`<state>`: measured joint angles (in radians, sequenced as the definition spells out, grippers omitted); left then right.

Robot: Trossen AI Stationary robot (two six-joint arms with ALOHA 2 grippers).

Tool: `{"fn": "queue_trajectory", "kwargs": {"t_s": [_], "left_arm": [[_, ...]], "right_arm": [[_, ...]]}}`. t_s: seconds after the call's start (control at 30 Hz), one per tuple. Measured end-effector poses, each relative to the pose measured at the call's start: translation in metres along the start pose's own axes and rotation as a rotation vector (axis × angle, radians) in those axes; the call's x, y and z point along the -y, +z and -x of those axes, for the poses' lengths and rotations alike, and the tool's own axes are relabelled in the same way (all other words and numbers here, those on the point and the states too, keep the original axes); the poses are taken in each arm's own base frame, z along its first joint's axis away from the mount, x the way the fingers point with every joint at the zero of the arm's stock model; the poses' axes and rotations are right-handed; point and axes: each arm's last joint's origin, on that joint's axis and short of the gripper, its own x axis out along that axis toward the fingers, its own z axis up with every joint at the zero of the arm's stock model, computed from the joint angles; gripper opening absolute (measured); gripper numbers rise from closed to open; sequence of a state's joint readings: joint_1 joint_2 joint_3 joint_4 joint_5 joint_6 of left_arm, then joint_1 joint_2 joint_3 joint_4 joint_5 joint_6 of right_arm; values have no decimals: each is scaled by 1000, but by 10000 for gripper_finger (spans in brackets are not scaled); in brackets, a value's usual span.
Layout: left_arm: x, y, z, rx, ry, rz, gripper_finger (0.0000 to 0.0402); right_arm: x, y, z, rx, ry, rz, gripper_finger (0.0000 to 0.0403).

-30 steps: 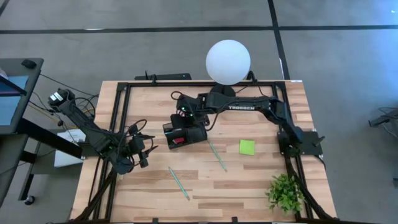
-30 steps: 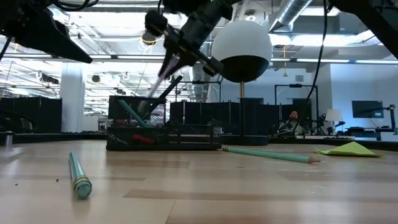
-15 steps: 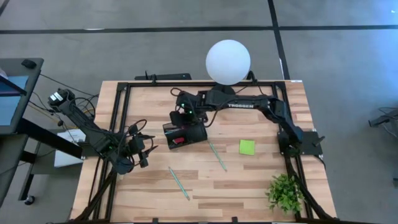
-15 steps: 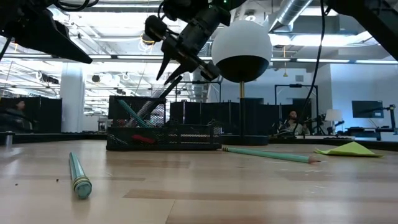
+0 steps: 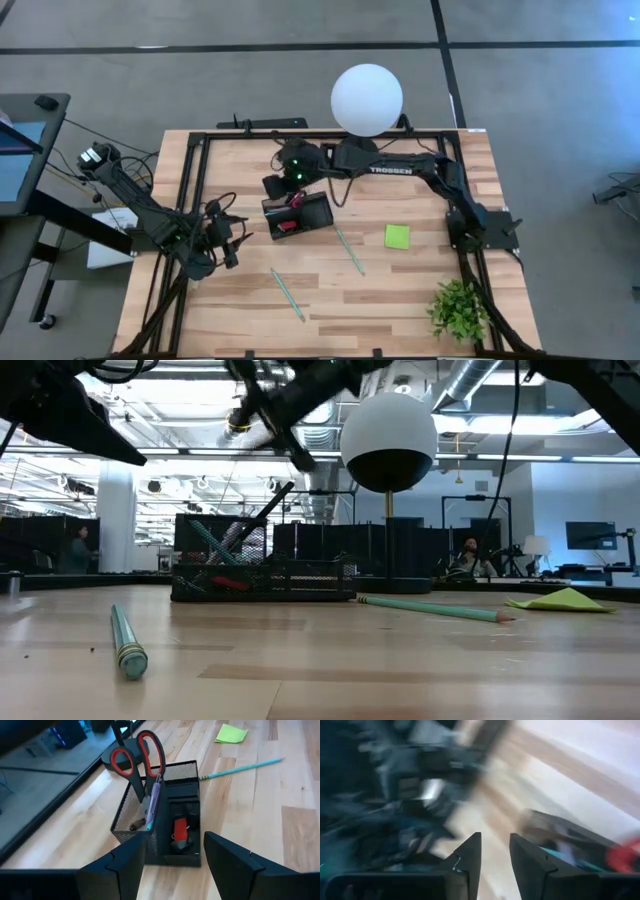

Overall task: Pick and place office supplies into organizer
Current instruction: Put the right blue pencil into the black desk organizer

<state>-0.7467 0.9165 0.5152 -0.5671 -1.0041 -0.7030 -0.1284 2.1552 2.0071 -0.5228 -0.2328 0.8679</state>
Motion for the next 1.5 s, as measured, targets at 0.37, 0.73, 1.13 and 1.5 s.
{"fn": "queue_trajectory", "kwargs": {"t_s": [0.37,0.73,1.13,1.5], "left_arm": [[16,4,-4,-32,-124,217,199],[35,-5,-17,-54,-111,118,199],[45,-15,-25,-140,-156,89,199],[39,6,-11,9,-195,177,199]], "right_arm": [[-96,-122,7,-152,164,494,63],[-112,-257,36,372,-554,540,63],[-36,-322,13,419,-678,341,63],[28,-341,-5,400,-729,248,63]]}}
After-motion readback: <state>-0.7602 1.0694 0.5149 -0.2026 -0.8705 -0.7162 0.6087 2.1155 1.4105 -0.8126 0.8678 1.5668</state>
